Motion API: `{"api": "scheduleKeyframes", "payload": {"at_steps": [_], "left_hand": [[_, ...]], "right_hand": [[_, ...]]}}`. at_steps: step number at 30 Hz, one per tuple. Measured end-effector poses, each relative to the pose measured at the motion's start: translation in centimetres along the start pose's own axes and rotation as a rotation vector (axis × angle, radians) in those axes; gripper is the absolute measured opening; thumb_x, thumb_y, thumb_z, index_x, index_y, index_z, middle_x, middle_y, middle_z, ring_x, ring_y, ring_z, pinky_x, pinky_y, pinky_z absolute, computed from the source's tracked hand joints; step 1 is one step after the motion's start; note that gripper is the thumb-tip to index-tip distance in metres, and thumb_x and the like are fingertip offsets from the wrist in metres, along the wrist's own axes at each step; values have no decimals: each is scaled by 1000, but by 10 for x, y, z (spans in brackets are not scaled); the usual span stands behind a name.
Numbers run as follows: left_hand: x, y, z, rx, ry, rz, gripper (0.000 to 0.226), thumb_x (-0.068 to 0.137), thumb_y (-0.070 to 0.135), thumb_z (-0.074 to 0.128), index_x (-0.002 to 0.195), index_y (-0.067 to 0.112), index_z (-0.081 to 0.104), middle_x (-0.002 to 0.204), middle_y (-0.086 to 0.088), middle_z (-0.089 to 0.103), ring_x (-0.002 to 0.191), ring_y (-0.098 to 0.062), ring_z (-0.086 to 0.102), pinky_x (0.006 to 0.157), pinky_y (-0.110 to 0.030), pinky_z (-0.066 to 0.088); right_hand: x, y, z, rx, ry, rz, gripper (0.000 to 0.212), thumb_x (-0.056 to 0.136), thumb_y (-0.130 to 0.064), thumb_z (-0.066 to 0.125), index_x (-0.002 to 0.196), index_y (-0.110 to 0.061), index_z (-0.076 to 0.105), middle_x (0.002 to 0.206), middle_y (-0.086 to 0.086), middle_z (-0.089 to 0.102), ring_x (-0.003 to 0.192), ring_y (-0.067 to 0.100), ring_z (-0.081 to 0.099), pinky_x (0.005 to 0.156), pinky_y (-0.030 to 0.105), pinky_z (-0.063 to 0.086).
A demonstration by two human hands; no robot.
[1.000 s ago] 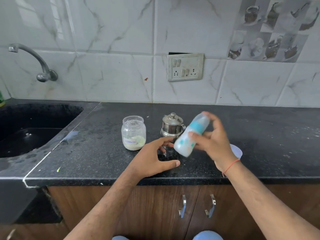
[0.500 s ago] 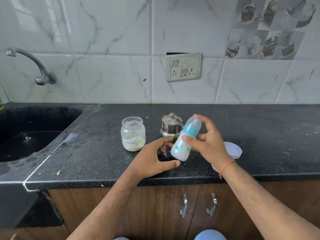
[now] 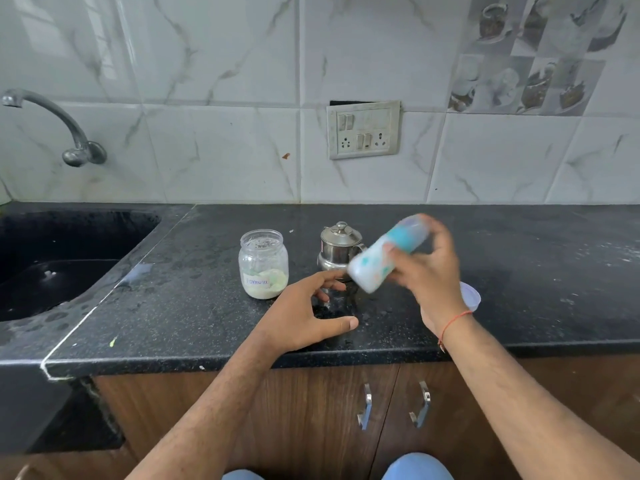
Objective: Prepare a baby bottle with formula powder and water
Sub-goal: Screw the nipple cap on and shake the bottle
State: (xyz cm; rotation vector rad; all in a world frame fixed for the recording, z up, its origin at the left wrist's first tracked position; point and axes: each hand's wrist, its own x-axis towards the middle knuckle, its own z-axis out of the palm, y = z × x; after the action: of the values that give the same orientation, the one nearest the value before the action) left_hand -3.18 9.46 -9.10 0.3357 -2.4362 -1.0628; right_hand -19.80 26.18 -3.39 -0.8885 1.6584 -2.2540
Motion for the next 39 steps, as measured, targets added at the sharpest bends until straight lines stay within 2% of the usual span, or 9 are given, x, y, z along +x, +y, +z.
{"api": "scheduleKeyframes", "payload": {"at_steps": [12,15,18,22,25,28,32,35,39], "left_hand": [[0,-1,0,3,11,26,79,77,56,95,143,62,53,128,36,69,112,-5,68,109,-37,58],[1,-1,0,5,11,24,78,78,55,96,142,63,52,129,36,69,112,-3,67,109,-36,57],[0,-1,0,8,11,17,81,78,54,96,148,56,55,128,36,69,112,-3,67,109,-36,57],[1,0,0,15,11,12,85,78,55,96,153,47,56,128,36,70,113,-2,67,110,-34,56],[-2,0,0,19,11,14,84,78,55,96,152,50,56,128,37,68,113,-4,67,109,-35,57],[0,1,-1,22,5,8,82,77,57,95,148,55,55,129,39,68,114,-3,67,110,-34,56],[-1,1,0,-4,6,6,88,74,62,93,153,48,56,128,34,70,112,-5,68,110,-38,57],[-1,2,0,-6,6,8,86,73,64,92,151,52,56,128,36,70,112,-4,67,109,-36,57],[-1,2,0,-6,-3,15,87,73,65,91,150,53,54,129,35,70,113,-5,67,109,-38,58]], "right_hand": [[0,3,4,-107,-113,11,69,85,-9,88,137,-38,53,107,9,81,98,30,81,79,52,67],[3,4,-1,98,84,31,65,91,-4,82,140,-29,49,117,10,76,104,29,79,74,44,67],[-1,4,2,-102,-109,32,69,85,-6,87,138,-36,53,103,8,81,99,32,80,76,50,67],[1,1,-4,95,94,46,64,91,-5,82,140,-28,49,110,1,76,105,27,79,77,44,67],[-1,-1,1,-168,-99,8,67,84,-9,88,135,-37,54,102,2,80,99,28,80,80,55,67],[4,1,-3,16,92,19,61,89,-6,83,134,-34,52,108,2,78,103,27,79,79,51,67],[-1,2,0,-252,-153,-11,67,83,-14,90,131,-44,55,103,7,82,97,28,81,82,54,66],[2,5,-6,-60,30,12,62,89,-9,84,135,-34,52,113,11,78,102,27,80,75,44,68],[-1,4,-1,-259,-154,-37,68,82,-12,90,134,-39,55,103,6,82,94,24,81,78,48,67]]}}
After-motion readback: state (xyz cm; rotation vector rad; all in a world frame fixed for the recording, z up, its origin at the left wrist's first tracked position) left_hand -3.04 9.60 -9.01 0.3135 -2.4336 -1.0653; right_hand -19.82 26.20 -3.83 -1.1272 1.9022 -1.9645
